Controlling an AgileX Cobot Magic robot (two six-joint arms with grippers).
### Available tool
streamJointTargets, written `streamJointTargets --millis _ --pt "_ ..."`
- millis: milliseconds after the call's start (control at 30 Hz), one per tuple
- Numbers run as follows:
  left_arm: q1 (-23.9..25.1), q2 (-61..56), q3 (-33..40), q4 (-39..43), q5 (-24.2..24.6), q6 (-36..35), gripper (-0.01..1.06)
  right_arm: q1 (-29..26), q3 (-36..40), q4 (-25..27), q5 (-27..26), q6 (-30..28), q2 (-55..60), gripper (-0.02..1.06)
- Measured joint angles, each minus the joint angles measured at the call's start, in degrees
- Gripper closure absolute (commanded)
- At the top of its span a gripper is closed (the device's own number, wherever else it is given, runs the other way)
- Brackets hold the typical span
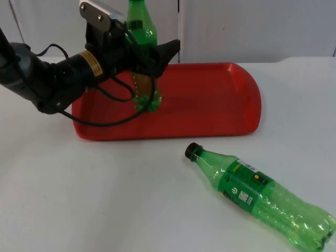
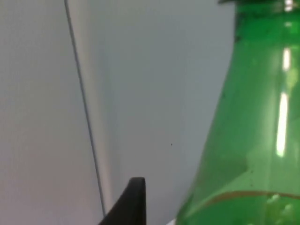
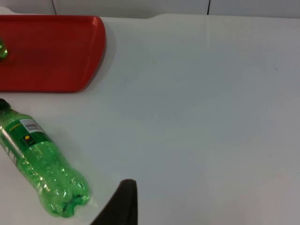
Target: Place the bottle upright on the tray.
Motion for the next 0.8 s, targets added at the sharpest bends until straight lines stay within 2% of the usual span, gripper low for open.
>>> streamJointTargets --millis 100,200,333,533,800 --pt "0.7 0.0 0.0 1.9 0.0 -1.2 0.00 0.0 0.0 0.0 0.0 0.0 0.0 0.00" --pt "2.3 0.0 0.0 9.4 -2.2 -2.4 0.00 0.0 0.0 0.0 0.0 0.0 0.0 0.00" --pt "4.2 0.0 0.0 15.0 -3.8 -5.3 0.00 0.0 0.0 0.0 0.0 0.0 0.0 0.00" --pt "6.2 0.0 0.0 17.3 -4.2 -9.1 0.00 0.0 0.0 0.0 0.0 0.0 0.0 0.00" --pt "6.5 0.0 0.0 18.8 -4.2 -10.2 0.00 0.0 0.0 0.0 0.0 0.0 0.0 0.00"
